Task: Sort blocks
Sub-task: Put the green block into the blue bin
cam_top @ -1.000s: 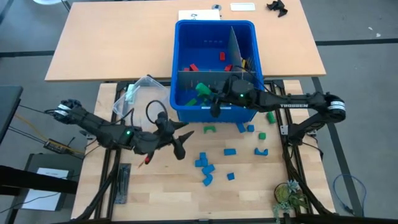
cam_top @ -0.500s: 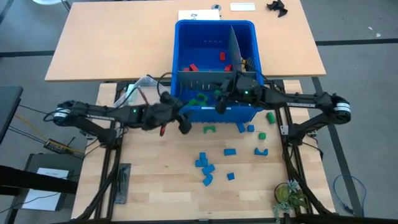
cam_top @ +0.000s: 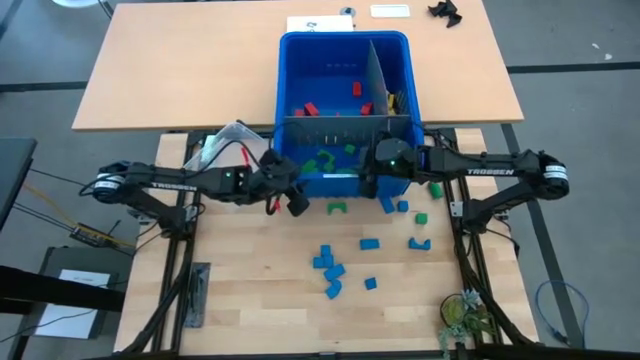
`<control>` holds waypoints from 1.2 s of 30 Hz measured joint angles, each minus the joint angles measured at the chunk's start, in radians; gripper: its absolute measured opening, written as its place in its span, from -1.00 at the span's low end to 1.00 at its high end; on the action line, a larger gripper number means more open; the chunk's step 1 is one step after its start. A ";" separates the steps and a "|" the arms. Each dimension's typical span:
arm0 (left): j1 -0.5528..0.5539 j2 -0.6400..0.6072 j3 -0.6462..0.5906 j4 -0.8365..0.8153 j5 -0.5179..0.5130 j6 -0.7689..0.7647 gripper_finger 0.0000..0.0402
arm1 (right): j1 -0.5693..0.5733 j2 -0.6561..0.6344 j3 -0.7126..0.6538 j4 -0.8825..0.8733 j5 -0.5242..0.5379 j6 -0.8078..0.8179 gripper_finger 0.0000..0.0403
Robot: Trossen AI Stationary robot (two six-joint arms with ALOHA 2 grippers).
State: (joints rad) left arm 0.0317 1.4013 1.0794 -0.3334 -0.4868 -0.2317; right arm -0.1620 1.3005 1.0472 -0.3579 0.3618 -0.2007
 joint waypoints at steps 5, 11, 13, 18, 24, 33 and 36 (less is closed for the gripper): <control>-0.006 0.003 -0.003 -0.024 0.089 -0.003 0.01 | 0.039 0.005 -0.001 -0.012 -0.010 -0.003 0.12; -0.006 0.013 0.001 -0.102 0.133 0.037 0.01 | 0.065 0.006 -0.002 -0.012 -0.038 0.054 0.13; -0.006 0.018 0.001 -0.115 0.134 0.053 0.01 | 0.068 0.007 -0.002 -0.012 -0.055 0.088 0.13; -0.006 0.022 0.000 -0.115 0.128 0.066 0.01 | 0.068 0.007 -0.003 -0.016 -0.051 0.120 0.13; -0.007 0.026 -0.005 -0.074 0.071 0.117 0.01 | 0.053 0.003 -0.008 0.013 -0.042 0.124 0.13; -0.007 0.028 -0.006 0.018 -0.010 0.230 0.01 | 0.108 -0.058 0.135 -0.102 -0.018 0.248 0.13; -0.006 0.028 -0.006 0.015 -0.013 0.232 0.01 | 0.171 -0.090 0.168 -0.195 -0.092 0.360 0.13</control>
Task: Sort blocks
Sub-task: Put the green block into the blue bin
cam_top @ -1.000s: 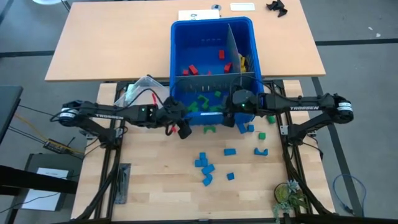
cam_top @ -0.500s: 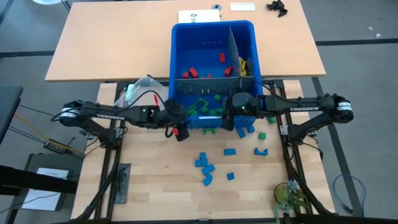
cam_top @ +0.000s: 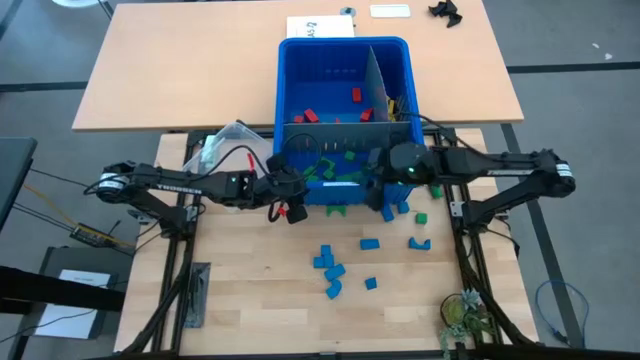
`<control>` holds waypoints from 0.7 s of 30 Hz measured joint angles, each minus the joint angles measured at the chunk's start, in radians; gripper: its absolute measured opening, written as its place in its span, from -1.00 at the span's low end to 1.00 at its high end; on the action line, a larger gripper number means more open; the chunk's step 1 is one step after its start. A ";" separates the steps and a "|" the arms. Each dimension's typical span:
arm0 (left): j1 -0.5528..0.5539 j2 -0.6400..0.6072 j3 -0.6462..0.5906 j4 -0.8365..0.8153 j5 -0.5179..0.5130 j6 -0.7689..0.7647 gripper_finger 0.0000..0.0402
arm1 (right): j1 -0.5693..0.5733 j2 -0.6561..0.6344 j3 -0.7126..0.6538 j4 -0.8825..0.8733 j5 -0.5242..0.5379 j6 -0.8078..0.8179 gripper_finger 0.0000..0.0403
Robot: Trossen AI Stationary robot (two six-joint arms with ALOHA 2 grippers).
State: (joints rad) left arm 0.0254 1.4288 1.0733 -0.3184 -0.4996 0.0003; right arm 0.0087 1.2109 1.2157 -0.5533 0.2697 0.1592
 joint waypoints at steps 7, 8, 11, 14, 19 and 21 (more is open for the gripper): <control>0.000 0.000 0.000 0.001 0.000 -0.003 0.01 | 0.264 0.001 -0.045 -0.094 -0.123 0.234 0.13; 0.000 0.000 0.000 0.002 0.001 -0.003 0.01 | 0.299 0.013 -0.057 -0.103 -0.092 0.261 0.13; 0.000 -0.001 0.000 0.002 0.003 -0.002 0.01 | 0.382 0.055 -0.119 -0.146 -0.014 0.345 0.13; 0.000 -0.001 0.000 0.006 0.002 0.002 0.01 | 0.430 0.090 -0.193 -0.189 0.084 0.463 0.13; 0.000 -0.001 0.001 0.007 0.001 0.014 0.01 | 0.458 0.112 -0.342 -0.222 0.225 0.753 0.12; 0.000 -0.001 0.001 0.007 0.002 0.013 0.01 | 0.458 0.112 -0.404 -0.219 0.259 0.897 0.12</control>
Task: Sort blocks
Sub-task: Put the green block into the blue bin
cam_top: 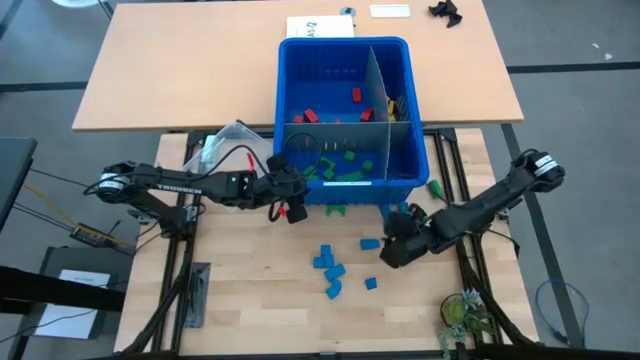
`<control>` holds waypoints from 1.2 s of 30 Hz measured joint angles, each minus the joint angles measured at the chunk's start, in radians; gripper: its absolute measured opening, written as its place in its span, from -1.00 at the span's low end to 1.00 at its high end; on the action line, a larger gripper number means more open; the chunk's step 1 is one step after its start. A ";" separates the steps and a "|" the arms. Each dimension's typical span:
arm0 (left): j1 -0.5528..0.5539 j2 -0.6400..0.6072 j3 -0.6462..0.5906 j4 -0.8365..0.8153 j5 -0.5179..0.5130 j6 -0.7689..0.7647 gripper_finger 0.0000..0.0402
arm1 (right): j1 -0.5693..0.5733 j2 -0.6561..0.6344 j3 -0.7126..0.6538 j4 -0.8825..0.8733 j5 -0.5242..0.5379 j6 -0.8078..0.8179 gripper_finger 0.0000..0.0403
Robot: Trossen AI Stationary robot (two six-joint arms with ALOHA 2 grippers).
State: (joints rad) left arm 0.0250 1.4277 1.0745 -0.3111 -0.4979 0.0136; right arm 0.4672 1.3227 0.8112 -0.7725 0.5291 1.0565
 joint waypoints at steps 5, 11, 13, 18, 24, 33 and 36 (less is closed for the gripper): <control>0.000 0.000 0.000 0.001 0.000 0.002 0.01 | -0.028 0.000 -0.123 0.049 0.073 0.233 -0.09; 0.000 0.000 0.000 0.005 -0.001 0.006 0.01 | -0.081 0.000 -0.214 0.174 0.069 0.194 -0.64; -0.001 0.000 0.000 0.005 -0.001 0.006 0.01 | -0.095 -0.001 -0.226 0.178 0.085 0.190 -0.82; -0.001 0.000 0.000 0.005 -0.001 0.005 0.01 | -0.132 -0.001 -0.270 0.275 0.145 0.179 -0.95; -0.001 0.000 0.001 0.005 -0.001 0.006 0.01 | -0.153 -0.001 -0.365 0.416 0.100 0.171 -0.98; -0.001 0.000 0.001 0.003 0.003 0.005 0.02 | -0.113 -0.003 -0.329 0.404 -0.092 0.058 -0.99; -0.001 0.000 0.001 0.001 0.005 0.005 0.02 | -0.101 -0.001 -0.289 0.356 -0.160 0.012 -0.99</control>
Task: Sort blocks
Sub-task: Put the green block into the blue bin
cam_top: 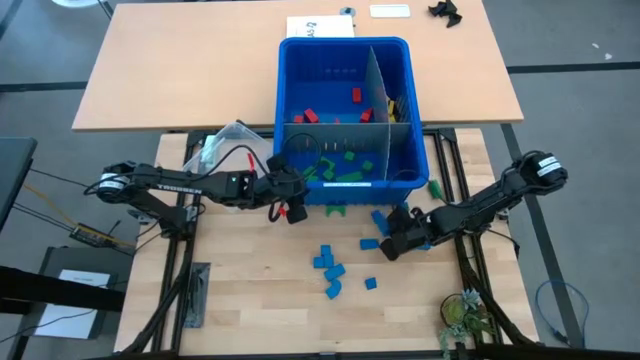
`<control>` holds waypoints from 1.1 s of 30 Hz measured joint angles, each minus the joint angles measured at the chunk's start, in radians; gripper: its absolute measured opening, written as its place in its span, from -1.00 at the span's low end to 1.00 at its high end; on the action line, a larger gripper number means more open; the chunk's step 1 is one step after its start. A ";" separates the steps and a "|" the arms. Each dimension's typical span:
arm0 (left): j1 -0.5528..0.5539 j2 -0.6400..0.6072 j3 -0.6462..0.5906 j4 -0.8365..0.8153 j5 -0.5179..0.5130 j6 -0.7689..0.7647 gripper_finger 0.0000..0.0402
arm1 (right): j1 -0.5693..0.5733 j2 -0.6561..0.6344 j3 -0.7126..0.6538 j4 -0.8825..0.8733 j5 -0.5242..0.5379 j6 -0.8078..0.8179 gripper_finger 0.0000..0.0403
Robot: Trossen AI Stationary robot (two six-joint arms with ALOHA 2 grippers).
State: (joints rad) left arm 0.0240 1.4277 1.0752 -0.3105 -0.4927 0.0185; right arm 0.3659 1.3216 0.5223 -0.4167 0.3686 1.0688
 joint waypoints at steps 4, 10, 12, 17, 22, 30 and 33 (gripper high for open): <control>0.000 0.000 0.000 0.002 0.000 0.002 0.02 | 0.006 0.001 0.067 -0.116 -0.100 -0.074 -0.99; 0.000 0.000 0.000 0.004 -0.001 0.000 0.02 | -0.007 0.002 0.199 -0.360 -0.160 -0.083 -0.98; 0.000 0.000 0.000 0.004 -0.001 -0.001 0.02 | -0.014 0.002 0.252 -0.487 -0.160 -0.036 -0.95; 0.000 0.000 0.000 0.003 0.006 -0.006 0.02 | -0.028 0.001 0.361 -0.734 -0.131 0.100 -0.73; 0.000 0.000 0.000 0.000 0.014 -0.021 0.02 | -0.033 -0.006 0.335 -0.819 -0.072 0.272 -0.29; 0.000 0.000 0.000 0.001 0.015 -0.021 0.02 | -0.033 -0.008 0.196 -0.808 -0.002 0.545 0.31; 0.000 0.000 0.000 0.002 0.016 -0.015 0.02 | -0.033 -0.008 0.155 -0.749 0.018 0.592 0.40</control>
State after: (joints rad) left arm 0.0242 1.4277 1.0752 -0.3089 -0.4770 0.0030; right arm 0.3325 1.3139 0.6769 -1.1653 0.3867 1.6605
